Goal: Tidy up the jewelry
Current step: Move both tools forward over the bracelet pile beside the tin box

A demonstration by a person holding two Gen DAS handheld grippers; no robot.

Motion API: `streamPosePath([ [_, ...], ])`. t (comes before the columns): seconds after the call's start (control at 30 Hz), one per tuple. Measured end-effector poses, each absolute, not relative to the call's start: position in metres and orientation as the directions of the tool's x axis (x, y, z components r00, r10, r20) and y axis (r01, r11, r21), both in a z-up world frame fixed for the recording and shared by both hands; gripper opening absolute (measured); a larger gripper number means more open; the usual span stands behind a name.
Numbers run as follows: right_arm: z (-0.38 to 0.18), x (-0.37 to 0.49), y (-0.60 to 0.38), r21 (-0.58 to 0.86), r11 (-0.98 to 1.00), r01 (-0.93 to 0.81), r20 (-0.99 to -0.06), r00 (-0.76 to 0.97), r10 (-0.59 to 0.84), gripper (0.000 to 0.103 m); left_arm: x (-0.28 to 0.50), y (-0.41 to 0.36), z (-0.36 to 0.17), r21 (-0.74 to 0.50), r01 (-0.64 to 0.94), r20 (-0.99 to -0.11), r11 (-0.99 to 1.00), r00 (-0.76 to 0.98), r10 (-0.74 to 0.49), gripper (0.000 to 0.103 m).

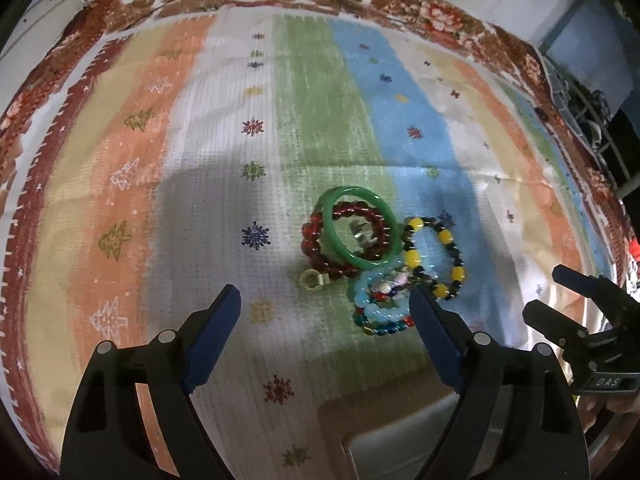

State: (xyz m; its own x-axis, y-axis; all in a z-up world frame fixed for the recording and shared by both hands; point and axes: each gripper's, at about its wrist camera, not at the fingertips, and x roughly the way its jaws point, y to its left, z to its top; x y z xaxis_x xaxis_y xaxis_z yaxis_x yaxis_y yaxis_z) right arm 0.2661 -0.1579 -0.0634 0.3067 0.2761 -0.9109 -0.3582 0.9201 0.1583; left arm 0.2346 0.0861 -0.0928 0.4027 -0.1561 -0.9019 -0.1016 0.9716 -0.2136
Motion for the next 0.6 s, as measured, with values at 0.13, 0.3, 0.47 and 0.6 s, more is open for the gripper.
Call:
streamPosePath([
  [0.13, -0.073, 0.277, -0.156, 0.165, 0.923, -0.349, -0.921, 0.28, 0.27, 0.099, 0.245, 0.087, -0.097, -0.217, -0.102, -0.905, 0.971, 0.393, -0.161, 0.085],
  [0.3, -0.088, 0.289, -0.154, 0.177, 0.926, -0.332, -0.933, 0.242, 0.265, 0.099, 0.258, 0.085, -0.1, -0.195, -0.097, -0.911, 0.976, 0.388, -0.143, 0.085],
  [0.47, -0.097, 0.298, -0.154, 0.182, 0.931, -0.317, -0.938, 0.227, 0.261, 0.099, 0.27, 0.085, -0.109, -0.18, -0.103, -0.921, 0.978, 0.367, -0.13, 0.083],
  [0.6, -0.106, 0.307, -0.155, 0.197, 0.935, -0.294, -0.942, 0.208, 0.264, 0.099, 0.278, 0.085, -0.114, -0.17, -0.107, -0.927, 0.98, 0.355, -0.122, 0.078],
])
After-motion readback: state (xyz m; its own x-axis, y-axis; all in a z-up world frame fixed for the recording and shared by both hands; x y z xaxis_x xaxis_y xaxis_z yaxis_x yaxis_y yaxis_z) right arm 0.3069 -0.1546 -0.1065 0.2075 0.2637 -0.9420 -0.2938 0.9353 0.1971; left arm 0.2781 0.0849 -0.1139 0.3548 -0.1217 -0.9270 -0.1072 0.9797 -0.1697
